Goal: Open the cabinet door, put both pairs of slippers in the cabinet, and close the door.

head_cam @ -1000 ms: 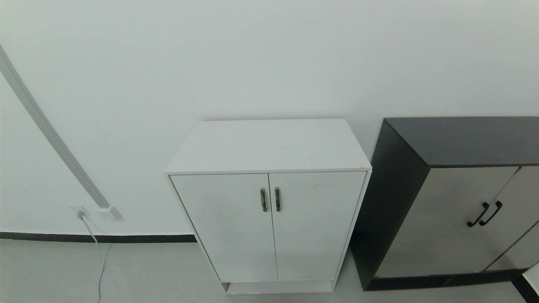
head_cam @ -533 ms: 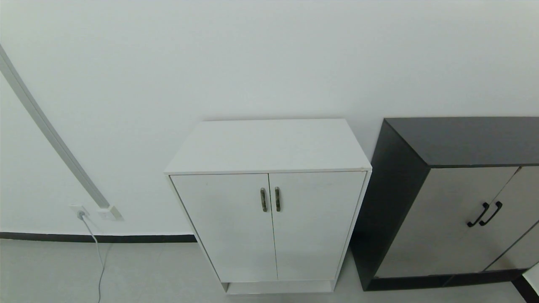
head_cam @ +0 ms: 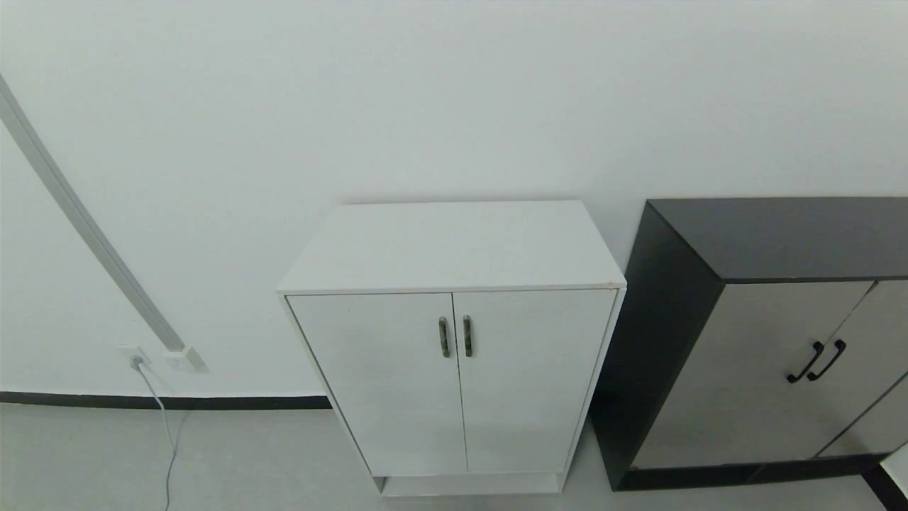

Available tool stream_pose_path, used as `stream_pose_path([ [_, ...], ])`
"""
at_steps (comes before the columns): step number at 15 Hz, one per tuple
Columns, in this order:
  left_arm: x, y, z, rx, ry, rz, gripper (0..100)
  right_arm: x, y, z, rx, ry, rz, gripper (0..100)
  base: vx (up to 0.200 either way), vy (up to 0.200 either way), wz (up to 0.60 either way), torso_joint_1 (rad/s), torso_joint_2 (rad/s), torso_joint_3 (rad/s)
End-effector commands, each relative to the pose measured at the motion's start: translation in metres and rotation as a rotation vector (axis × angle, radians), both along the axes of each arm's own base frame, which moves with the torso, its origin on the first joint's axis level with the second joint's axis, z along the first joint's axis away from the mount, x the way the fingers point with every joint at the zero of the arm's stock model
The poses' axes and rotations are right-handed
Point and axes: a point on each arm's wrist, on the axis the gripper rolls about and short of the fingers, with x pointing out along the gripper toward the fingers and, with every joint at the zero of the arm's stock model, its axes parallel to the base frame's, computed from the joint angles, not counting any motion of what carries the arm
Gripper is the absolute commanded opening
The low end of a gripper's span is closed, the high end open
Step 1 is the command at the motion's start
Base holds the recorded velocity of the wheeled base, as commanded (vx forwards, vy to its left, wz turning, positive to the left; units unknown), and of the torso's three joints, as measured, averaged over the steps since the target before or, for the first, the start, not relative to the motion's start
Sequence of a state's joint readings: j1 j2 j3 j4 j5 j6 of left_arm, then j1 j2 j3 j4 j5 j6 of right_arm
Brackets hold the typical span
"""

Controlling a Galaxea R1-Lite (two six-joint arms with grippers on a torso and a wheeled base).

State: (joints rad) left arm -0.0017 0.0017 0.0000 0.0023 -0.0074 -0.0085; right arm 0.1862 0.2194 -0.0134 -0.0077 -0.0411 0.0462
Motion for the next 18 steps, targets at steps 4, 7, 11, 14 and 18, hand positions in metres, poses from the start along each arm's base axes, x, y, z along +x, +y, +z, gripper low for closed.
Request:
stream_pose_path([
  [4, 0.0, 0.0, 0.0, -0.001, 0.001, 0.0, 0, -0.003, -0.002, 0.0, -0.001, -0.03, 0.006, 0, 0.0, 0.0, 0.0, 0.0, 0.0, 0.0],
  [7, 0.0, 0.0, 0.0, -0.001, -0.001, 0.0, 0, -0.004, -0.001, 0.001, -0.055, -0.052, -0.123, 0, 0.0, 0.0, 0.0, 0.0, 0.0, 0.0],
  [11, 0.0, 0.0, 0.0, -0.001, -0.001, 0.0, 0, -0.01, -0.002, 0.0, -0.071, -0.128, -0.149, 0, 0.0, 0.0, 0.0, 0.0, 0.0, 0.0],
  [14, 0.0, 0.0, 0.0, -0.001, -0.001, 0.0, 0, -0.01, 0.0, -0.001, 0.022, -0.121, -0.066, 0, 0.0, 0.0, 0.0, 0.0, 0.0, 0.0],
  [18, 0.0, 0.0, 0.0, -0.001, 0.001, 0.0, 0, -0.01, 0.002, -0.001, -0.015, -0.131, 0.009, 0, 0.0, 0.0, 0.0, 0.0, 0.0, 0.0],
])
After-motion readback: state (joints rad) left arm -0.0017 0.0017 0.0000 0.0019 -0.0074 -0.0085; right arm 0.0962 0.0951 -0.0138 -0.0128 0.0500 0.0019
